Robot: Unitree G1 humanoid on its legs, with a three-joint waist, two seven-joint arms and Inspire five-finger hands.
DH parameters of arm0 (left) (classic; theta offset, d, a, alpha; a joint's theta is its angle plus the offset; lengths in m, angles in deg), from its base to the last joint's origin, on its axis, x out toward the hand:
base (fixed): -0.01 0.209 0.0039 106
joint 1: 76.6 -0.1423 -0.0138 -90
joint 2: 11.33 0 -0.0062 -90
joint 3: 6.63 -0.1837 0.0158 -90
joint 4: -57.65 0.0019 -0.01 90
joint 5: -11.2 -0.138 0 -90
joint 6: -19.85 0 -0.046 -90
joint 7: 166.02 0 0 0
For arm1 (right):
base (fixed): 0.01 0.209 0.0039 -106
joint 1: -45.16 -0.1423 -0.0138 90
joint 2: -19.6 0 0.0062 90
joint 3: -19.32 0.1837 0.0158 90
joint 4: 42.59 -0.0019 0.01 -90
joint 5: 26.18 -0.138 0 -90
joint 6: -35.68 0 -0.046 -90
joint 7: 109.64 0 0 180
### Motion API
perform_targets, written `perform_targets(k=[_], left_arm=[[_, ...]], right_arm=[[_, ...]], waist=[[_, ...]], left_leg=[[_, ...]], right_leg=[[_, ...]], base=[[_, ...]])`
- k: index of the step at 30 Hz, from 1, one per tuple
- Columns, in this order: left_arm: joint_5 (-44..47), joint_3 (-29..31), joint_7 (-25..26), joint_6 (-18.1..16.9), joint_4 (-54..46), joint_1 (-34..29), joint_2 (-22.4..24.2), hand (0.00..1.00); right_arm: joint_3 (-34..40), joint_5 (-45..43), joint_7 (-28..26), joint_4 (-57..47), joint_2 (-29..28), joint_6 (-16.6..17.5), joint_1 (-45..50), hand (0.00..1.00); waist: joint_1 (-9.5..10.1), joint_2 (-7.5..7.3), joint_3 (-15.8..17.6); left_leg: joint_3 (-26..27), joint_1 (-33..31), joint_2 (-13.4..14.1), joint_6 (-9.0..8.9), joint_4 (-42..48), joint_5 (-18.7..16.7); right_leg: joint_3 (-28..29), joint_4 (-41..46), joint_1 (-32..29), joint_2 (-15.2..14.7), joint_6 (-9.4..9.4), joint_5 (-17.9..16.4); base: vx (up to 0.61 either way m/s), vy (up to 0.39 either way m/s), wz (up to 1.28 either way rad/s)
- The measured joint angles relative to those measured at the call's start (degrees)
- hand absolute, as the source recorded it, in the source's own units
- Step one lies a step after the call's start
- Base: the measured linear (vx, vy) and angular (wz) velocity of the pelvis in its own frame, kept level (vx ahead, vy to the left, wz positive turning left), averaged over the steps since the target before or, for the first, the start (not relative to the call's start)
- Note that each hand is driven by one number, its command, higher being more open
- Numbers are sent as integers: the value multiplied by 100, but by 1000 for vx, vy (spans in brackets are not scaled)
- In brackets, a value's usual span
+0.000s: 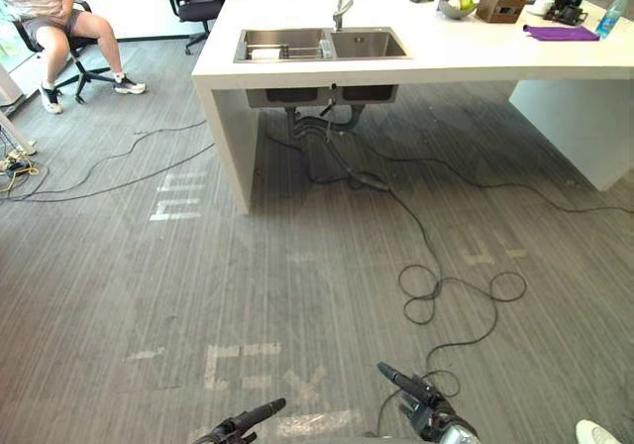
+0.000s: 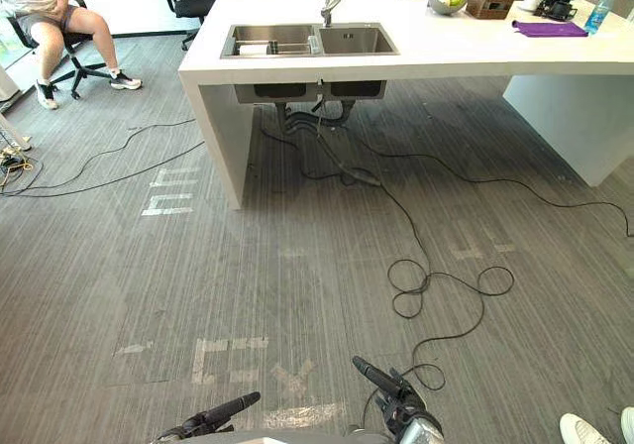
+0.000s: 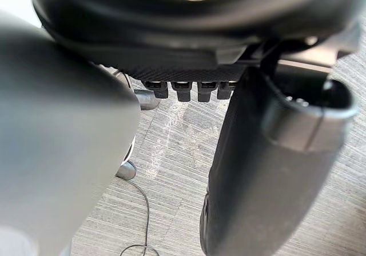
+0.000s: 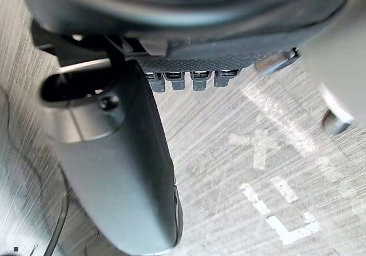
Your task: Walk over to the sink, pick up the cup, carry it to the dishwasher, place the cup inside the dishwasher, then close the dishwasher door
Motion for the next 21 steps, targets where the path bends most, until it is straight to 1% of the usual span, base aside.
perform_targets(k=[4, 9, 11, 13, 16, 17, 18, 19, 20, 21], left_arm=[[-362, 136, -18, 8, 90, 1, 54, 100], [-326, 142, -2, 59, 71, 2, 52, 100], [-40, 136, 31, 65, 86, 1, 25, 100], [288, 122, 111, 64, 135, 1, 0, 100], [314, 62, 173, 66, 216, 25, -5, 100], [292, -24, 174, 64, 284, 75, -17, 100], [222, -194, 169, 64, 338, 175, -38, 100], [198, -280, 149, 50, 355, 209, -52, 100], [195, -432, 89, 22, 345, 279, -112, 100], [218, -563, 58, -66, 345, 323, -164, 100]], right_arm=[[77, 124, 9, 33, 17, -7, 129, 100], [123, 208, 11, 37, 69, -131, 160, 100], [124, 205, 25, 45, 93, -195, 159, 100], [239, 186, 44, 77, 70, -240, 151, 100], [239, 192, 92, 156, 61, -236, 133, 100], [241, 168, 126, 157, 62, -230, 103, 100], [242, 111, 169, 157, 69, -225, 85, 100], [234, 95, 175, 156, 73, -204, 76, 100], [224, 94, 187, 157, 81, -161, 16, 100], [225, 91, 182, 154, 110, -138, -69, 100]], waist=[[-7, 4, -2], [-3, 2, -3], [0, 9, 2], [1, 5, 17], [4, -6, 18], [-4, -9, 21], [-18, -13, 31], [-15, -36, 47], [-3, -85, 89], [-3, -151, 156]], left_leg=[[49, -8, 9, 14, -1, -9], [-11, -233, 15, 23, 2, -1], [-66, -324, 14, 24, -2, 0], [-176, -335, 9, 24, -36, 1], [-321, -283, -11, 25, -71, -1], [-411, -257, -26, 30, -69, -6], [-506, -216, -32, 44, -55, -20], [-510, -187, -36, 66, -40, -37], [-499, -112, -69, 81, 11, -69], [-466, -29, -127, 93, 67, -107]], right_leg=[[49, -39, -14, 21, -27, 19], [-22, -42, -211, 23, -29, 19], [-72, -45, -277, 22, -29, 15], [-248, -46, -253, 18, -16, -11], [-567, -27, -158, -14, 21, -76], [-709, 253, -198, -93, 35, -282], [-842, 877, -372, -232, 111, -604], [-907, 1297, -501, -321, 162, -776], [-1040, 2197, -771, -567, 243, -1057], [-1169, 3114, -1060, -862, 237, -1176]], base=[[-35, -41, -7], [-15, -38, 6], [26, -24, 11], [52, -25, 23], [35, -10, 32], [34, 17, 53], [42, 31, 53], [55, 69, 47], [32, 62, 30], [12, 73, 23]])
